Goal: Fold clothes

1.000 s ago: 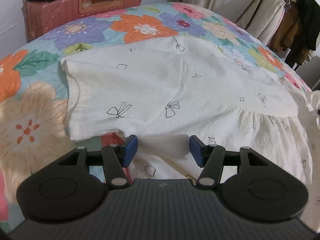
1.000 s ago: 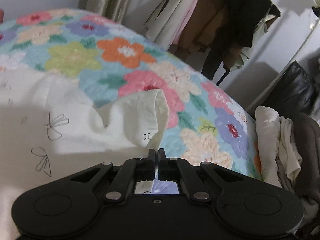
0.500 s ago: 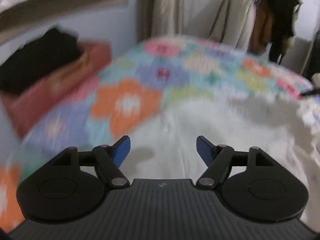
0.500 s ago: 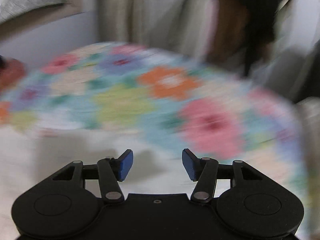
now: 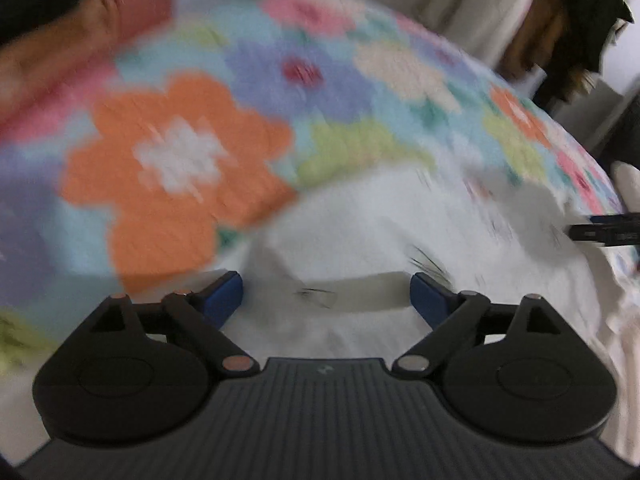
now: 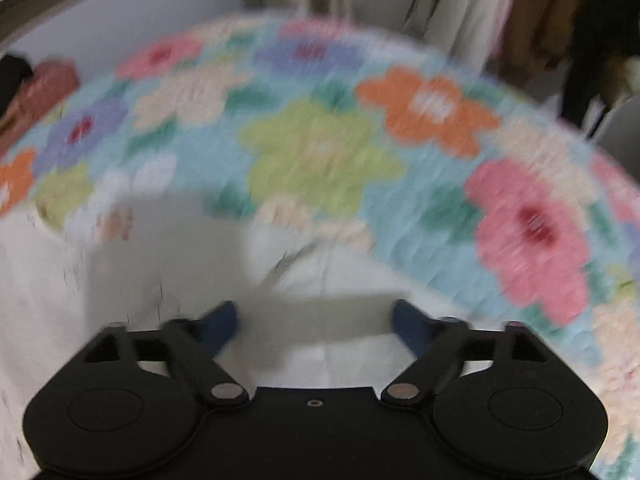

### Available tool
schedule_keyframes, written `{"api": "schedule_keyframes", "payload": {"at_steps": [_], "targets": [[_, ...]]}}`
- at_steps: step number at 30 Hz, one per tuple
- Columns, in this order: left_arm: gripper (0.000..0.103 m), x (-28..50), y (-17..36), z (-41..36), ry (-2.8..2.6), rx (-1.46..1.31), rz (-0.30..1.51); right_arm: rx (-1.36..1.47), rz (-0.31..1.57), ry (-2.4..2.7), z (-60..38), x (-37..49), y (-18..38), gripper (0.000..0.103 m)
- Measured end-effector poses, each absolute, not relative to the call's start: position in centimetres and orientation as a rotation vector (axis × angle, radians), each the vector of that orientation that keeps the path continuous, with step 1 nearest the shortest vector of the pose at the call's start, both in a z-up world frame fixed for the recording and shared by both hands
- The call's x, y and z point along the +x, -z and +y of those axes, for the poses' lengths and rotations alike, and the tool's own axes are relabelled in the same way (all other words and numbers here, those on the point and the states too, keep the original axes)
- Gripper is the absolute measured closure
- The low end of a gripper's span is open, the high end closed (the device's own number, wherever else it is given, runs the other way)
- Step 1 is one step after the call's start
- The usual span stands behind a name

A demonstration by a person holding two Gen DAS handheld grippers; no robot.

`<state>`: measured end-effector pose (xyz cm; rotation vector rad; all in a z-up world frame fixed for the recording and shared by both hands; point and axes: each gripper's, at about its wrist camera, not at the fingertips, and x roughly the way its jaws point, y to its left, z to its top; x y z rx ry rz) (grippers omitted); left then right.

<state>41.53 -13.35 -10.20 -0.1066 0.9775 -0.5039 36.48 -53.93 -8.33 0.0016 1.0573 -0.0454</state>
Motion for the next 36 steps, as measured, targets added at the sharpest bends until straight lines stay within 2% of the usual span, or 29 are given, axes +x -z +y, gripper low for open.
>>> {"api": "schedule_keyframes", "payload": {"at_steps": [1,2,3,4,5,12,14,16,17,18,19,20,22,23,25,28,29,30,31,32,33,34,35,36], "targets": [[0.027,40.9,10.0,-13.8,0.519,-0.06,0.957,-0.039,1.078,0.038,-53.5,36.3,9.1,0.015],[0.051,40.4,9.8,-14.1,0.53,-0.024,0.946,-0.075,1.074,0.026,-53.0,36.1,9.6,0.018],[0.071,40.1,9.4,-14.3,0.53,0.003,0.939,-0.107,1.045,0.009,-52.6,35.7,9.5,0.038],[0.101,39.9,9.0,-14.3,0.525,0.017,0.935,-0.121,1.018,-0.002,-52.2,35.4,9.3,0.083],[0.103,39.8,8.3,-14.1,0.521,-0.001,0.916,-0.118,0.994,0.013,-52.1,35.3,8.8,0.1],[0.103,39.6,2.7,-11.4,0.376,-0.15,0.612,-0.203,0.693,0.111,-51.5,33.8,3.3,0.101],[0.103,40.2,2.4,-11.3,0.379,-0.166,0.606,-0.213,0.642,0.125,-51.4,33.4,2.3,0.101],[0.1,41.1,3.5,-11.8,0.396,-0.136,0.699,-0.22,0.652,0.12,-51.5,33.6,2.4,0.101],[0.093,41.6,4.3,-12.1,0.404,-0.118,0.752,-0.22,0.684,0.11,-51.7,33.9,2.9,0.101],[0.088,42.0,5.1,-12.4,0.412,-0.101,0.805,-0.22,0.716,0.101,-51.8,34.2,3.4,0.095],[0.072,42.0,5.9,-12.7,0.422,-0.094,0.832,-0.22,0.748,0.091,-52.0,34.4,3.9,0.089],[0.05,42.0,6.8,-12.9,0.432,-0.089,0.855,-0.201,0.76,0.088,-52.4,34.5,4.0,0.083],[0.033,41.6,8.1,-13.3,0.433,-0.071,0.857,-0.124,0.738,0.092,-53.9,34.0,3.8,0.05],[0.03,41.4,8.5,-13.5,0.439,-0.053,0.846,-0.086,0.726,0.094,-54.7,33.8,3.6,0.044],[0.027,41.0,8.8,-14.3,0.485,0.013,0.832,-0.008,0.725,0.091,-56.3,33.6,3.5,0.043],[0.008,40.4,9.4,-15.9,0.549,0.139,0.84,0.047,0.789,0.072,-58.1,34.4,4.1,0.043],[0.007,40.4,9.7,-16.3,0.542,0.161,0.851,0.043,0.799,0.072,-58.3,34.5,4.2,0.043],[0.008,40.4,9.9,-16.6,0.54,0.167,0.862,0.049,0.81,0.063,-58.3,34.6,4.4,0.041],[0.019,40.5,10.1,-16.8,0.534,0.163,0.871,0.065,0.821,0.044,-58.2,34.9,4.6,0.036],[0.037,40.4,10.1,-17.0,0.535,0.162,0.875,0.081,0.833,0.025,-58.0,35.1,4.9,0.032],[0.08,40.3,9.9,-17.0,0.555,0.159,0.866,0.101,0.847,0.012,-57.8,35.5,5.3,0.02],[0.101,40.1,9.3,-17.1,0.534,0.158,0.846,0.125,0.868,0.006,-57.4,36.0,6.0,0.011],[0.101,40.0,8.6,-17.2,0.506,0.158,0.825,0.129,0.901,0.008,-56.7,36.7,7.0,0.011],[0.101,39.8,7.9,-17.2,0.467,0.155,0.802,0.115,0.94,0.017,-55.7,37.4,8.1,0.016]]}}
